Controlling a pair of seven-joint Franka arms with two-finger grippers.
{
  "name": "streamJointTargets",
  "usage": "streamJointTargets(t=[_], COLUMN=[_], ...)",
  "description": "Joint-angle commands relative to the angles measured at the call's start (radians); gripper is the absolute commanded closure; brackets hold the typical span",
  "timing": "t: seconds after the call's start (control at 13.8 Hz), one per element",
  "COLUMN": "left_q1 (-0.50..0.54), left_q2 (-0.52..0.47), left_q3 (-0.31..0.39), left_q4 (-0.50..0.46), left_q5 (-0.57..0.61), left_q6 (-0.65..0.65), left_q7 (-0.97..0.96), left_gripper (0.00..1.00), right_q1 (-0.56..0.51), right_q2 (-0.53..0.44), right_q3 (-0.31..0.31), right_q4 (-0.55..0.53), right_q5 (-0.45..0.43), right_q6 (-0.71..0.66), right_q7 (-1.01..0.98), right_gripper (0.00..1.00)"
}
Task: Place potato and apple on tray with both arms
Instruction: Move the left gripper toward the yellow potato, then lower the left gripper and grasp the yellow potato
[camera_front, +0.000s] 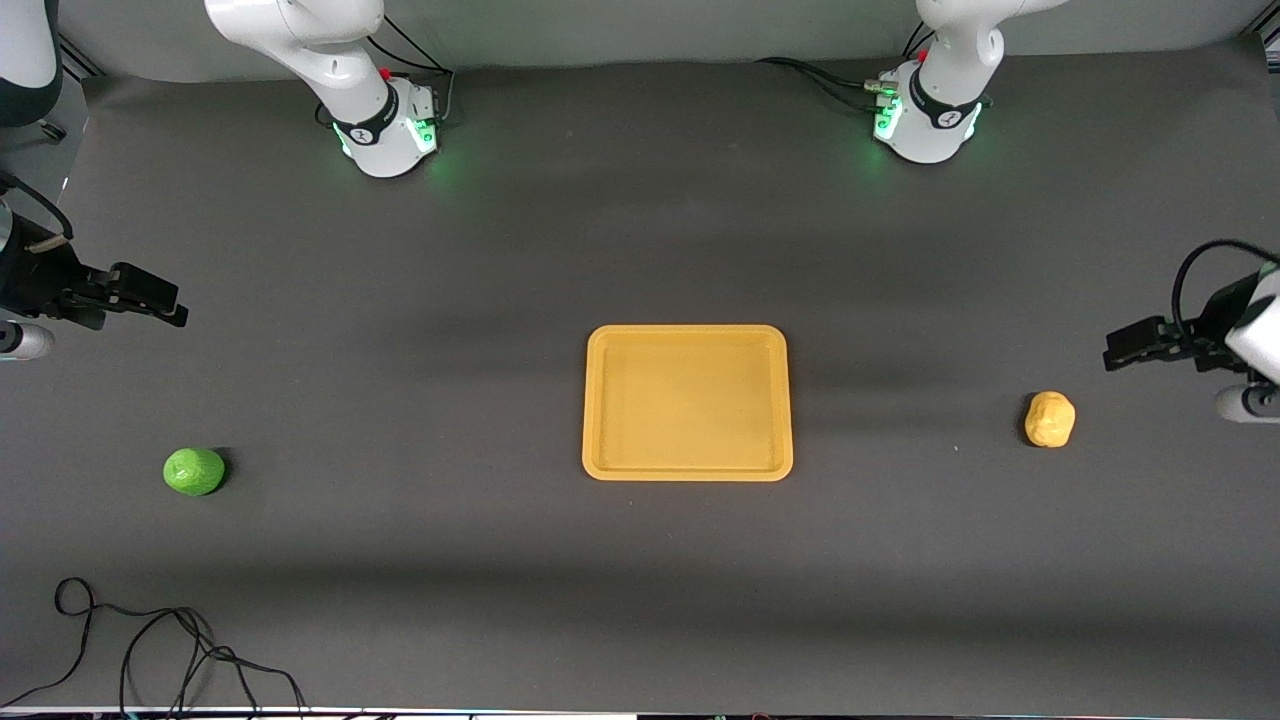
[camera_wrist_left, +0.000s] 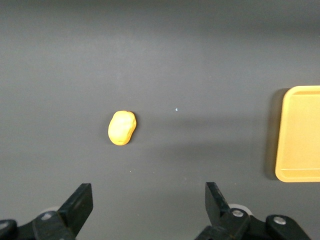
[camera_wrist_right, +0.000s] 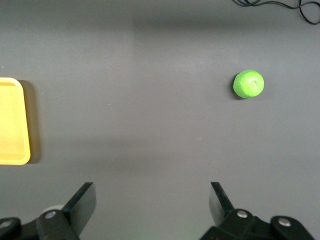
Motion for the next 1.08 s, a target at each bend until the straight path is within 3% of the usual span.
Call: streamJointTargets(t=[0.0,0.22,0.36,0.72,1.01], left_q1=[0.019,0.039,0.11,0.154,0.087], left_q2=[0.062,0.07,0.089,0.205,0.305], left_q3=[0.001,0.007,0.009,0.021,0.02], left_q4=[-0.039,-0.225,-0.304,-0.358,-0.396], left_q5=[0.009,0.033,0.033,0.056,0.215], left_q6=[0.083,0.335,0.452,0.623,0.629], left_q7=[0.015,0.016,0.018,0.013,0.025], left_gripper=[0.0,0.0,0.0,0.0,0.02], right_q1=[0.005,0.006,0.006,0.006,0.006], right_q2=[0.004,0.009,0.009,0.01,0.01], right_q3=[-0.001,-0.001,-0.001,-0.001,-0.001], right_q4=[0.009,0.008,0.008,0.004,0.001], right_q5=[-0.009,-0.009,-0.009,-0.009,-0.009], right_q6=[0.006,0.006,0.006,0.011,0.014], right_q7=[0.008,0.008,0.008,0.008,0.008], right_gripper=[0.0,0.0,0.0,0.0,0.0])
